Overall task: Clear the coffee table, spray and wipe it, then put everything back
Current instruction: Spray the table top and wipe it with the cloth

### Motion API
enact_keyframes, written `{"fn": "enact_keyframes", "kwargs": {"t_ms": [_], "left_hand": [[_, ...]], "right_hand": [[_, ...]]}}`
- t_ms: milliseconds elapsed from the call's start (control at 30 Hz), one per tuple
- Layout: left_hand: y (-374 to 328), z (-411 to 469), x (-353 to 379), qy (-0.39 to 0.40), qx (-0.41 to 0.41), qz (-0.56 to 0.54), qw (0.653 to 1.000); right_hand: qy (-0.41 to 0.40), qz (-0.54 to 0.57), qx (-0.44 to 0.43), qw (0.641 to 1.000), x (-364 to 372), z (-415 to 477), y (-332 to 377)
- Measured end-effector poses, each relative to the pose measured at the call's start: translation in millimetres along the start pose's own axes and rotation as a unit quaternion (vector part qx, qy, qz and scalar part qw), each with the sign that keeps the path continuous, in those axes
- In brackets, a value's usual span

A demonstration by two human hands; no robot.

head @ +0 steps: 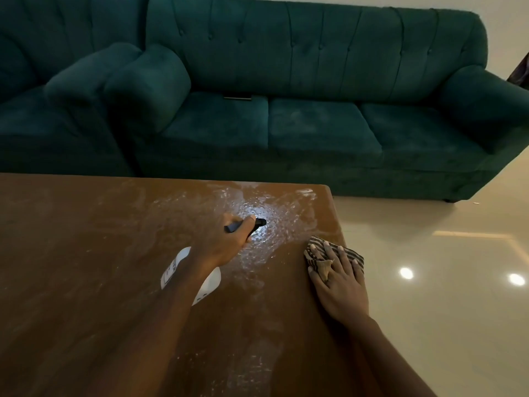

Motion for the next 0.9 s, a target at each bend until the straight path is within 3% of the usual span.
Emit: {"fn": "enact_keyframes", "kwargs": {"t_ms": [200,433,900], "left_hand": [[-8,12,10,0.010,-0.014,0.005,1.000],[1,9,-9,-0.015,-0.053,-0.087,0.995],[3,6,-6,-0.008,-0.075,-0.026,0.997]], "right_hand": [[-0.001,0.004,-0.006,1.000,4,1,-4],[-0.008,0.010,-0.010,1.000,3,1,-3],[-0.013,0.013,0.021,1.000,7,9,-5]]}}
Point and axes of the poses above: each hand's wrist, its own z-axis towards the middle knuckle, its own x-axis out of the palm, y = z × x, the point moved 3 cm from there along z, towards the middle knuckle, and after that the axes turned 9 degrees about -y, right-handed, at the moved point
